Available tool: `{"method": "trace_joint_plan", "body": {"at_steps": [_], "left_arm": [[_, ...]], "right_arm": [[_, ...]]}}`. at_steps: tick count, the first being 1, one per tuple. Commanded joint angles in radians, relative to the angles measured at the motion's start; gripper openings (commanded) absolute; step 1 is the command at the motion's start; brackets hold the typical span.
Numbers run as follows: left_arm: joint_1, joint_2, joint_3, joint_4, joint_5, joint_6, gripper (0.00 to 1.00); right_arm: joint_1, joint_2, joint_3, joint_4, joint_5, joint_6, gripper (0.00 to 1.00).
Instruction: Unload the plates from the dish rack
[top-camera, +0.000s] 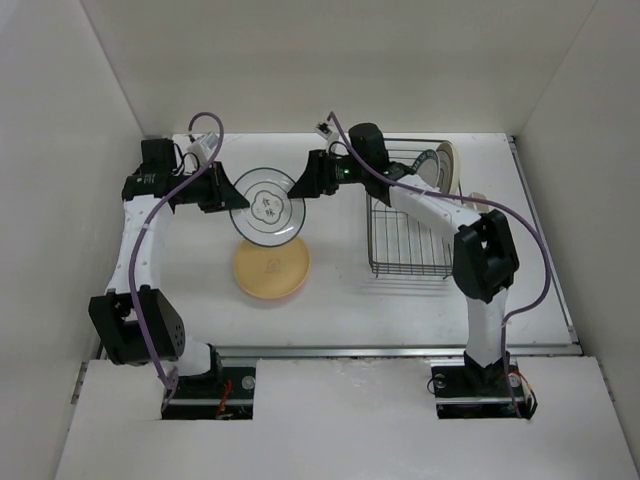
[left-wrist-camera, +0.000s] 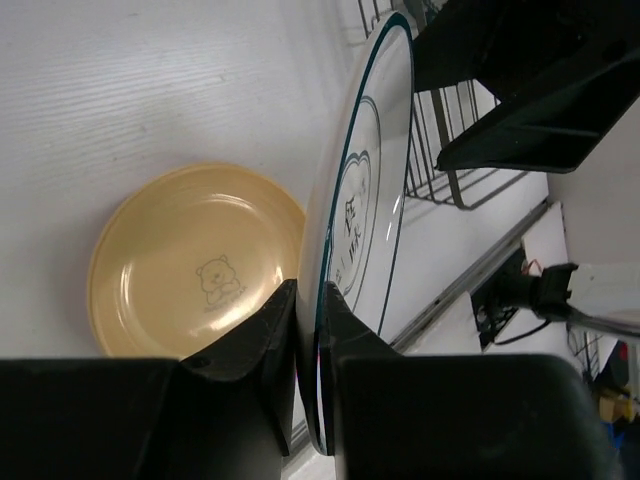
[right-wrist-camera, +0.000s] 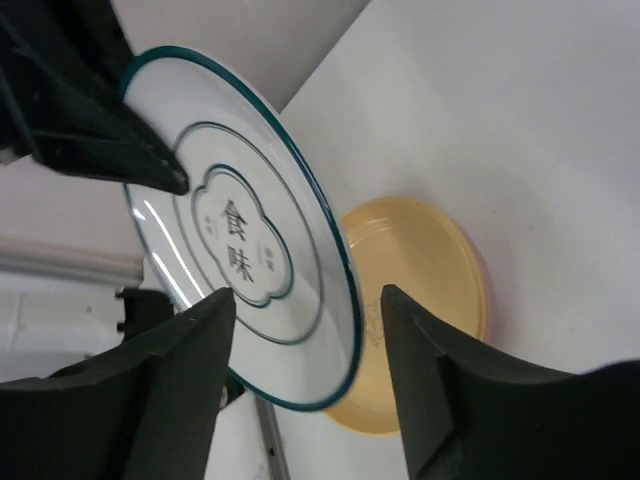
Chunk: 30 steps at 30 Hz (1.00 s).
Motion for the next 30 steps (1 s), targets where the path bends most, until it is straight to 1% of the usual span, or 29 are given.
{"method": "trace_joint_plan", "body": {"at_steps": [1,2,5,7,8,9,10,12,13,14,15,16,18,19,21,22,24,27,30], "left_arm": [[0.066,-0.039,-0.012,0.104,0.052,-0.137,0.00],[0.081,-0.026,-0.024,0.124,0.069,-0.161,0.00],[0.147,-0.001,-0.045,0.211,0.083,-0.217,0.00],[0.201,0.036,-0.045,0.279,0.052,-0.297,0.00],[0.219,0.053,-0.045,0.297,0.010,-0.328,0.00],[0.236,0.094,-0.036,0.313,-0.014,-0.354,0.00],[0.264,0.117,-0.023,0.336,-0.040,-0.397,0.00],[0.273,0.164,-0.004,0.346,-0.099,-0.409,0.00],[0.284,0.213,0.020,0.347,-0.109,-0.409,0.00],[0.284,0.237,0.033,0.347,-0.118,-0.409,0.00],[0.284,0.260,0.045,0.347,-0.118,-0.409,0.00],[0.284,0.305,0.069,0.347,-0.132,-0.399,0.00],[0.284,0.353,0.096,0.347,-0.156,-0.388,0.00],[0.284,0.400,0.108,0.337,-0.176,-0.379,0.00],[0.284,0.468,0.142,0.327,-0.176,-0.370,0.00],[0.284,0.468,0.142,0.316,-0.176,-0.369,0.00],[0.284,0.525,0.152,0.305,-0.176,-0.359,0.00],[0.284,0.577,0.152,0.294,-0.187,-0.331,0.00],[0.284,0.600,0.152,0.282,-0.196,-0.331,0.00]], "right_arm": [[-0.023,-0.074,0.054,-0.059,0.177,-0.017,0.68],[-0.046,-0.085,0.054,-0.085,0.254,-0.027,0.68],[-0.075,-0.126,0.028,-0.110,0.325,-0.027,0.68],[-0.101,-0.164,0.018,-0.152,0.423,-0.027,0.68],[-0.101,-0.178,0.018,-0.177,0.469,-0.027,0.68],[-0.113,-0.190,0.018,-0.239,0.578,-0.027,0.68],[-0.127,-0.212,0.034,-0.278,0.640,-0.027,0.68],[-0.144,-0.233,0.049,-0.349,0.758,-0.027,0.68],[-0.165,-0.244,0.049,-0.410,0.876,-0.027,0.67],[-0.179,-0.265,0.058,-0.435,0.929,-0.027,0.63],[-0.196,-0.275,0.058,-0.455,0.973,-0.036,0.55],[-0.228,-0.284,0.058,-0.490,1.047,-0.036,0.52],[-0.262,-0.284,0.058,-0.537,1.105,-0.047,0.47],[-0.276,-0.284,0.058,-0.562,1.128,-0.047,0.46],[-0.300,-0.284,0.046,-0.608,1.216,-0.056,0.46],[-0.301,-0.284,0.046,-0.608,1.216,-0.056,0.46],[-0.301,-0.284,0.035,-0.620,1.282,-0.065,0.46],[-0.311,-0.284,0.026,-0.645,1.334,-0.065,0.46],[-0.322,-0.284,0.005,-0.645,1.343,-0.074,0.46]]}}
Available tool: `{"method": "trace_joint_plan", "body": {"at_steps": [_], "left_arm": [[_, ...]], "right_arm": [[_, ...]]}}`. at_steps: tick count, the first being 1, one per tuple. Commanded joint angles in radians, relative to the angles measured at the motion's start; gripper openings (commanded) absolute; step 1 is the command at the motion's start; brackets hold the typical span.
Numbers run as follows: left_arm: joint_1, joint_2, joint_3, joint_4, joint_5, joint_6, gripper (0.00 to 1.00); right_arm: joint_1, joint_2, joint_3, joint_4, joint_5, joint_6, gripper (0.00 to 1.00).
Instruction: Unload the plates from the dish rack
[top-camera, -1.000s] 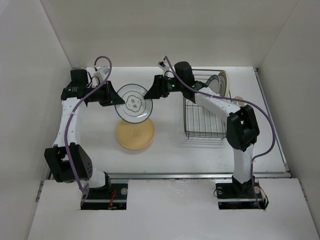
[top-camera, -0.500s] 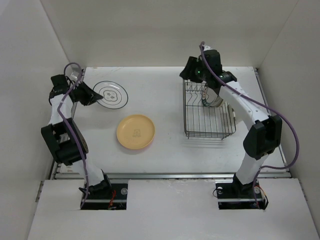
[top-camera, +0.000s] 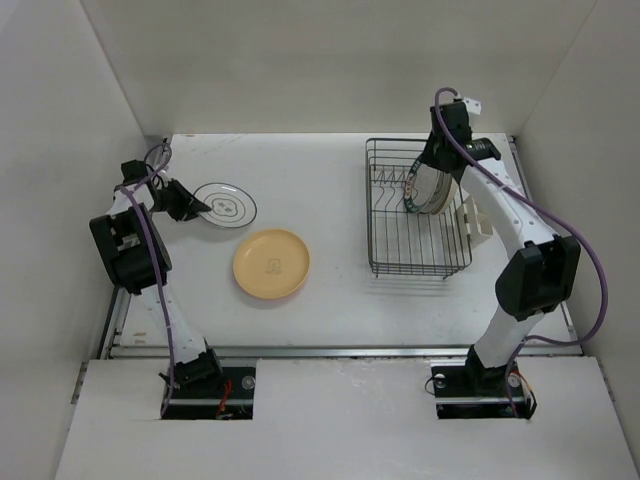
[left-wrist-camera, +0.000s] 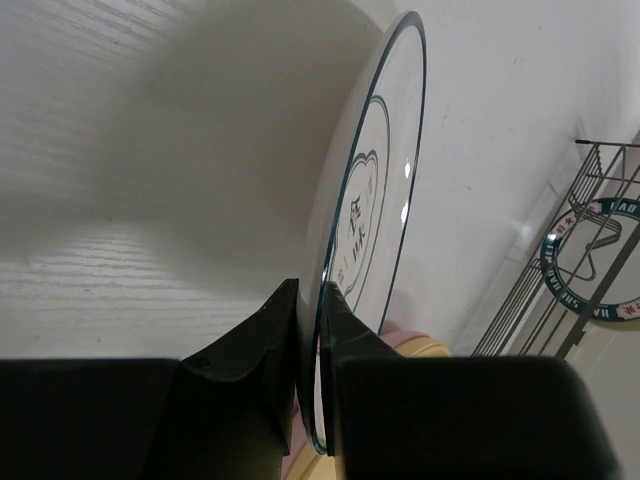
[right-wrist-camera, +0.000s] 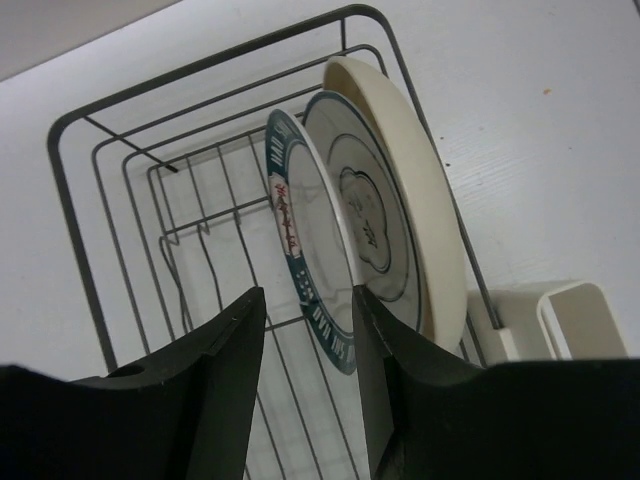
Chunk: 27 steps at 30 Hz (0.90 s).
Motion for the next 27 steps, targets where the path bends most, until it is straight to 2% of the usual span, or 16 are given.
{"method": "trace_joint_plan", "body": {"at_steps": [1,3,4,6,8,10,15,19,20,22,23,24,25,27], "left_arm": [[-0.002,0.006,0.043,-0.031,-0.014,0.023,0.00],[-0.002,0.016,0.034,-0.042,-0.033,0.023,0.07],[-0.002,0.026,0.034,-0.054,-0.050,0.023,0.17],[-0.002,0.037,0.043,-0.091,-0.059,0.023,0.22],[-0.002,0.037,0.043,-0.111,-0.076,0.023,0.31],[-0.002,0.037,0.043,-0.123,-0.076,0.023,0.36],[-0.002,0.046,0.043,-0.158,-0.106,0.032,0.39],[-0.002,0.046,0.054,-0.183,-0.117,0.042,0.54],[-0.002,0.033,0.064,-0.198,-0.128,0.042,0.64],[-0.002,0.017,0.074,-0.221,-0.139,0.052,0.69],[-0.002,0.002,0.074,-0.221,-0.139,0.065,0.69],[-0.002,-0.007,0.074,-0.234,-0.139,0.065,0.71],[-0.002,-0.026,0.074,-0.234,-0.139,0.075,0.73],[-0.002,-0.047,0.074,-0.244,-0.149,0.085,0.74]], "right_arm": [[-0.017,-0.020,-0.008,-0.026,0.083,-0.018,0.46],[-0.017,-0.020,-0.017,-0.026,0.083,-0.018,0.46],[-0.017,-0.020,-0.018,-0.026,0.083,-0.018,0.46],[-0.017,-0.001,-0.018,-0.026,0.072,-0.018,0.46],[-0.017,0.012,-0.008,-0.026,0.072,-0.018,0.46],[-0.017,0.037,-0.008,-0.035,0.087,-0.018,0.46],[-0.017,0.100,0.012,-0.036,0.086,-0.036,0.47],[-0.017,0.141,0.022,-0.035,0.086,-0.036,0.47],[-0.017,0.157,0.022,-0.035,0.086,-0.036,0.44],[-0.017,0.157,0.032,-0.035,0.075,-0.036,0.33],[-0.017,0.157,0.032,-0.035,0.075,-0.036,0.25],[-0.017,0.157,0.032,-0.035,0.075,-0.036,0.09],[-0.017,0.157,0.041,-0.035,0.075,-0.048,0.02],[-0.017,0.132,0.050,-0.035,0.090,-0.071,0.00]]}}
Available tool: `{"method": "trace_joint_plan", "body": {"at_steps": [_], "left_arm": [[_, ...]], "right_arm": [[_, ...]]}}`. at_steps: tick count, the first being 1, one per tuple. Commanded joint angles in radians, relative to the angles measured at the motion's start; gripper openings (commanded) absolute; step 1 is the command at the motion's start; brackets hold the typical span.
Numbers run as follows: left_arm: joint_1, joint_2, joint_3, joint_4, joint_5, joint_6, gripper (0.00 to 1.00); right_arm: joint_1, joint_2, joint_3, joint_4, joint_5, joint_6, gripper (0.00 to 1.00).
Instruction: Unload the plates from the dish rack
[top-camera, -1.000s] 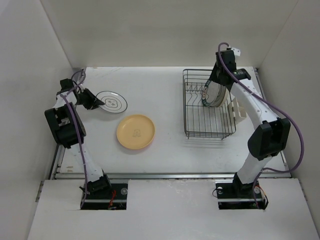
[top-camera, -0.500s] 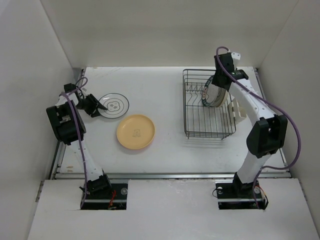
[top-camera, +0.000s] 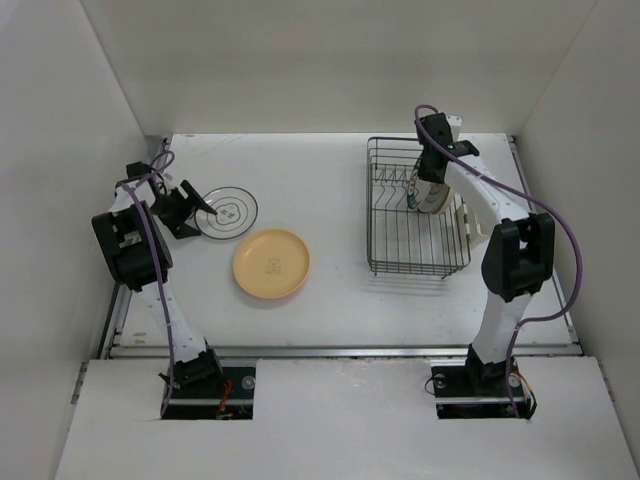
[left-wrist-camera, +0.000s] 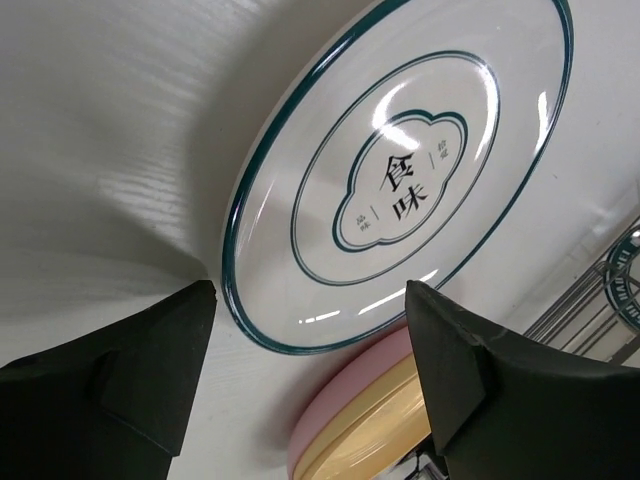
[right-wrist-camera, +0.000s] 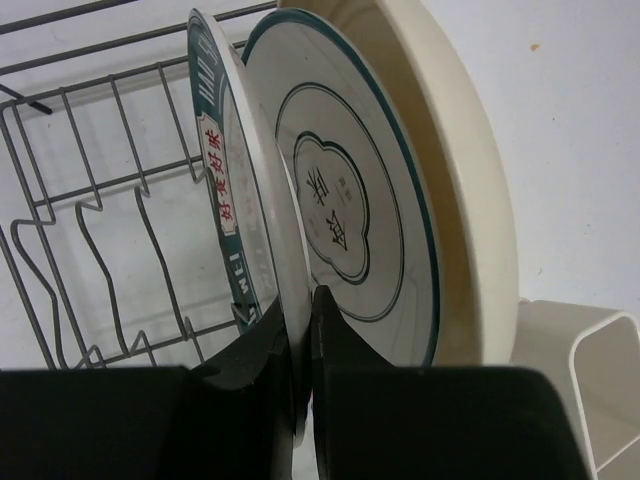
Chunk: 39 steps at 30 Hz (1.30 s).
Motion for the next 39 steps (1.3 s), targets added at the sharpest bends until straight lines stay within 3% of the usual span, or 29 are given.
{"method": "trace_joint_plan", "body": {"at_steps": [1,6,13,16,18,21,22,25,26,29,33,39], "left_arm": [[0.004,-0.121,0.007,-0.057,-0.054,0.041,0.74],[0.004,-0.222,-0.013,-0.034,-0.100,0.041,0.79],[-0.061,-0.388,-0.022,-0.014,-0.281,0.161,0.81],[-0.082,-0.463,-0.033,-0.003,-0.252,0.225,0.82],[-0.091,-0.491,-0.042,-0.003,-0.130,0.256,0.82],[-0.102,-0.524,-0.042,-0.003,0.098,0.317,0.84],[-0.114,-0.524,-0.042,-0.015,0.136,0.328,0.84],[-0.166,-0.534,-0.042,-0.055,0.212,0.385,0.87],[-0.198,-0.534,-0.042,-0.055,0.222,0.398,0.89],[-0.240,-0.534,-0.054,-0.071,0.231,0.423,0.93],[-0.285,-0.534,-0.073,-0.061,0.191,0.423,0.94],[-0.335,-0.500,-0.082,-0.083,0.153,0.445,0.92]], "right_arm": [[-0.012,-0.034,0.043,-0.013,0.070,-0.004,0.00],[0.033,-0.118,0.092,-0.024,0.196,-0.057,0.00],[0.096,-0.161,0.161,-0.063,0.449,-0.102,0.00],[0.120,-0.181,0.204,-0.073,0.509,-0.125,0.00],[0.120,-0.197,0.214,-0.073,0.456,-0.125,0.00],[0.130,-0.267,0.169,0.031,0.093,-0.125,0.00],[0.130,-0.287,0.134,0.140,-0.160,-0.125,0.00],[0.130,-0.301,0.020,0.291,-0.543,-0.116,0.00],[0.130,-0.281,-0.012,0.377,-0.757,-0.106,0.00],[0.168,-0.199,-0.042,0.509,-1.043,-0.065,0.00],[0.217,-0.063,-0.022,0.600,-1.271,-0.010,0.00],[0.277,0.029,0.007,0.658,-1.396,0.009,0.00]]}}
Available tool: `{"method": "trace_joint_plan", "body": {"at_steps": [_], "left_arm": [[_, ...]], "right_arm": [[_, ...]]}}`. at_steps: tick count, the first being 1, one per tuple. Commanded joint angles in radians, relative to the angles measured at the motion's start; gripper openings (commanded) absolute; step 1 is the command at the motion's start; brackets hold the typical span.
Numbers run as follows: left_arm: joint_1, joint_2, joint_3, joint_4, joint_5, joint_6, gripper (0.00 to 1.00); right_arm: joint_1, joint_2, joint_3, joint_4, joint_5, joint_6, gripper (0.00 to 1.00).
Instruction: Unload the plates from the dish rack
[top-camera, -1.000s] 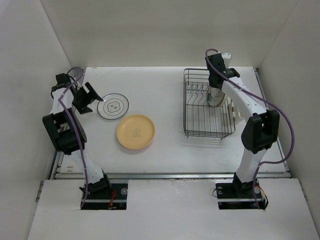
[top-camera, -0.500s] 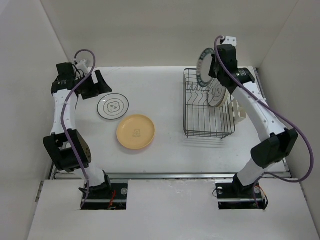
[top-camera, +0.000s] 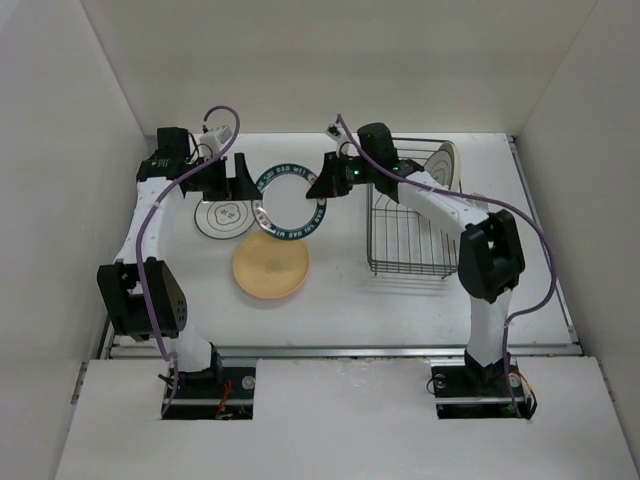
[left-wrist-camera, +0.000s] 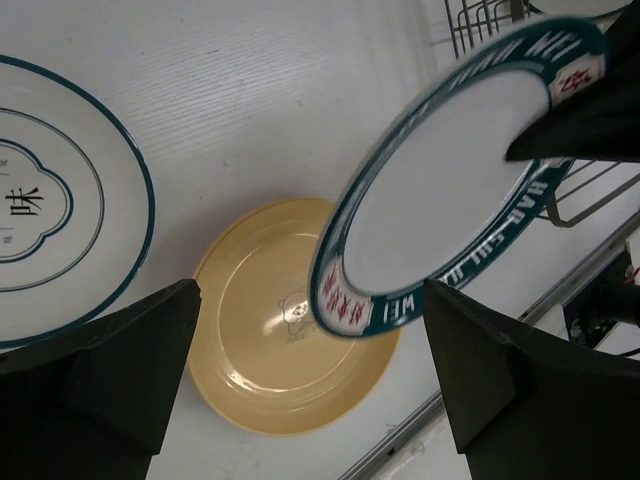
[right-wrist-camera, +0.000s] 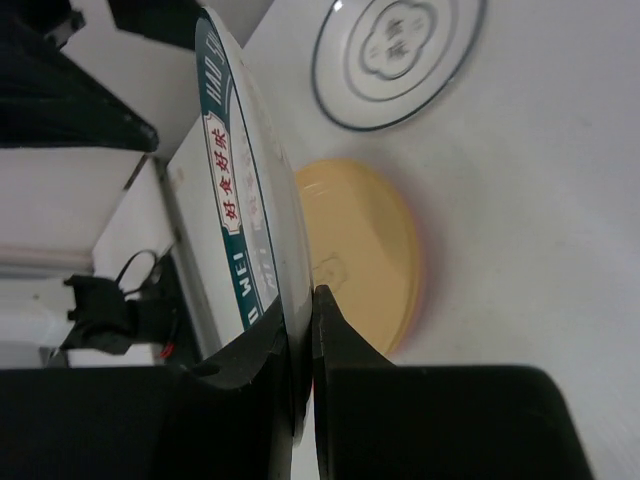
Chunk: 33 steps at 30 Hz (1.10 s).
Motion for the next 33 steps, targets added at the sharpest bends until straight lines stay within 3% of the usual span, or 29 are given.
{"method": "trace_joint_plan", "body": {"at_steps": [1,4,8,12,16,17,21,24,27,29,33], "left_arm": [[-0.019,0.001,-0.016,-0.016,0.001,0.040,0.90],[-0.028,0.012,-0.027,-0.016,0.001,0.040,0.83],[-0.037,0.021,-0.027,-0.066,0.075,0.081,0.63],[-0.037,0.021,-0.016,-0.097,0.103,0.075,0.01],[-0.037,0.021,-0.007,-0.115,0.103,0.075,0.00],[-0.037,0.012,0.004,-0.115,0.103,0.058,0.00],[-0.003,0.003,0.004,-0.068,0.148,-0.035,0.00],[0.075,0.003,0.004,0.021,0.204,-0.170,0.00],[0.182,0.022,-0.021,0.150,0.213,-0.329,0.00],[0.249,0.048,-0.030,0.194,0.146,-0.391,0.00],[0.271,0.128,0.002,0.139,-0.024,-0.390,0.00]], "right_arm": [[0.028,-0.030,0.033,0.164,-0.204,0.036,0.00],[0.048,-0.018,0.024,0.212,-0.228,0.058,0.00],[0.061,0.003,0.024,0.221,-0.228,0.067,0.00],[0.061,0.022,0.033,0.221,-0.218,0.076,0.00],[0.061,0.022,0.042,0.183,-0.172,0.076,0.04],[0.061,0.022,0.043,0.169,-0.161,0.076,0.19],[0.052,0.022,0.093,0.077,-0.067,0.056,0.60],[0.032,-0.001,0.102,0.010,0.075,0.056,0.67],[0.004,-0.053,0.089,-0.046,0.277,0.077,0.69],[-0.011,-0.101,0.057,-0.058,0.379,0.078,0.70],[-0.036,-0.159,0.026,-0.101,0.441,0.073,0.70]]}}
